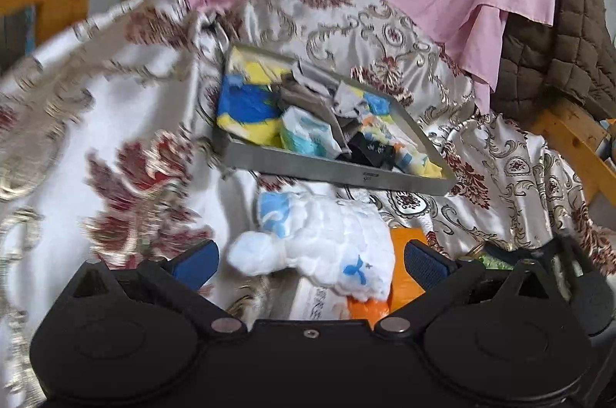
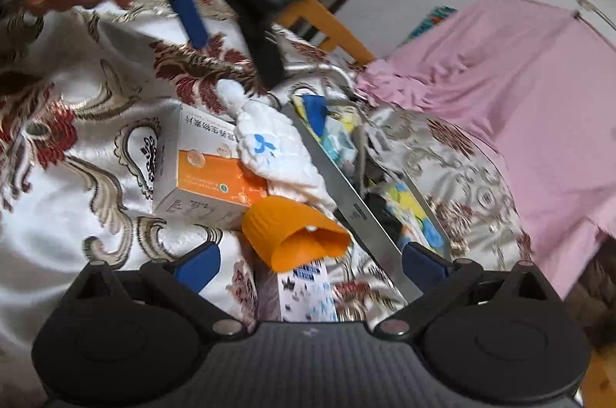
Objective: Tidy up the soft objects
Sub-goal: 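Grasp the white-and-blue sock with the left gripper while the right gripper grasps the orange cup, then lift the sock and orange cup and carry both over the tray, then open both grippers over the tray to drop the sock and cup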
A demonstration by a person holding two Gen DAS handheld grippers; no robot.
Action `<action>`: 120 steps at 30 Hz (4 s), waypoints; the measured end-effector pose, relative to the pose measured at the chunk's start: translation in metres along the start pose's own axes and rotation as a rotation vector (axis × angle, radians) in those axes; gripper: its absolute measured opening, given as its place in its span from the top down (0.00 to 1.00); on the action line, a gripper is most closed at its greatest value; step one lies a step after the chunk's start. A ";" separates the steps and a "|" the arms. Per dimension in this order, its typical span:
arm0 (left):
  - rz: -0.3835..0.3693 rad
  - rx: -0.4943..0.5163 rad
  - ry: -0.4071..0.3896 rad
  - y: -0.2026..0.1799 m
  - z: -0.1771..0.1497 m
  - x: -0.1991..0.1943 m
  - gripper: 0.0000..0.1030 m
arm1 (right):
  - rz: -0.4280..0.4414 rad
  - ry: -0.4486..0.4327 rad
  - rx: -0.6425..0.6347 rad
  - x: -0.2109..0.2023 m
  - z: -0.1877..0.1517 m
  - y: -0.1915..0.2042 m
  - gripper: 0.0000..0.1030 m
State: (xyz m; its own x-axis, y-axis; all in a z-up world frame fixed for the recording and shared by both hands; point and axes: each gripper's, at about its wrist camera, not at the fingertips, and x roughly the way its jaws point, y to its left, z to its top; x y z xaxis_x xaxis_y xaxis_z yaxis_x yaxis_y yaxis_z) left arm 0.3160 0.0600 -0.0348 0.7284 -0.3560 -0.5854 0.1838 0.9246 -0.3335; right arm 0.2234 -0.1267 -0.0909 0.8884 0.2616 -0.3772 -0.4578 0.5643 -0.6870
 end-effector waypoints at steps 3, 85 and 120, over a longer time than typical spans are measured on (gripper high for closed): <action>-0.038 -0.044 0.045 0.006 0.004 0.017 0.01 | 0.025 0.033 -0.044 0.020 0.004 0.002 0.14; -0.066 -0.039 -0.135 0.003 0.159 0.177 0.69 | -0.064 0.278 0.473 0.214 0.035 -0.227 0.75; 0.063 0.124 -0.315 -0.029 0.122 0.059 0.02 | -0.118 0.128 0.608 0.143 0.049 -0.220 0.22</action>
State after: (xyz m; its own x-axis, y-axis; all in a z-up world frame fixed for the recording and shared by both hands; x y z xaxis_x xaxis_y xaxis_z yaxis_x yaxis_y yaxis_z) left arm 0.4342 0.0288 0.0305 0.9052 -0.2564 -0.3389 0.1968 0.9598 -0.2004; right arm 0.4527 -0.1747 0.0366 0.9035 0.0962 -0.4175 -0.2232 0.9375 -0.2669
